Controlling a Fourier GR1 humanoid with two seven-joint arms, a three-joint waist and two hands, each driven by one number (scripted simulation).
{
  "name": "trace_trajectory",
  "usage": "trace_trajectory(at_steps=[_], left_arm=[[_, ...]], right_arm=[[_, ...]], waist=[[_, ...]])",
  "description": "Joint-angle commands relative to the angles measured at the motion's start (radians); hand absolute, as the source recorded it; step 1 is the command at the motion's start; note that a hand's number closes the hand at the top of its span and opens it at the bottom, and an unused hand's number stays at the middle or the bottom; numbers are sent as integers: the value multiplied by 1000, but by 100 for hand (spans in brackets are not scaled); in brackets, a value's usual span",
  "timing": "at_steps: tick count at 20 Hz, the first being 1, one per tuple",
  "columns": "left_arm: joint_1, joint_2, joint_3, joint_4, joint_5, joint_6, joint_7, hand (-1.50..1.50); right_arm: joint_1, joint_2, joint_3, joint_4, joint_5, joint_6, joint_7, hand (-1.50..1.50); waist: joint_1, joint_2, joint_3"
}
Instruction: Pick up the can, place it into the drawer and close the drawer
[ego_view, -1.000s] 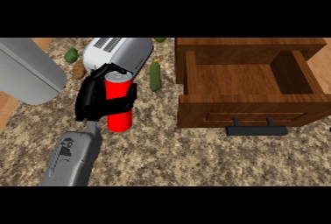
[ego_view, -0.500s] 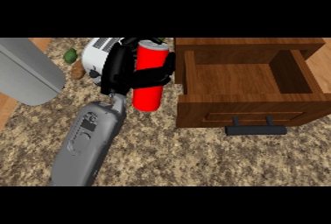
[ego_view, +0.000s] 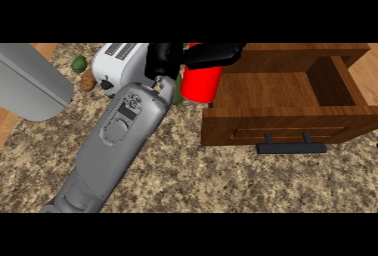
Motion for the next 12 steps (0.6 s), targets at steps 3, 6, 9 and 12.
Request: trace_trajectory(at_steps=[3, 6, 9, 12], left_arm=[[-177, 0, -31, 159, 81, 89, -7, 150], [-268, 0, -9, 273, 96, 80, -13, 150], [-351, 0, -68, 338, 141, 132, 11, 150], [-366, 0, -80, 418, 182, 136, -56, 150]], right_arm=[[-51, -26, -30, 21, -32, -1, 30, -150], [25, -9, -28, 63, -2, 45, -79, -150], [-53, 10, 18, 18, 31, -14, -5, -150], [16, 9, 39, 11, 21, -14, -28, -150]], waist=[[-6, 2, 0], [-15, 4, 1], [-16, 4, 0], [-22, 5, 1]])
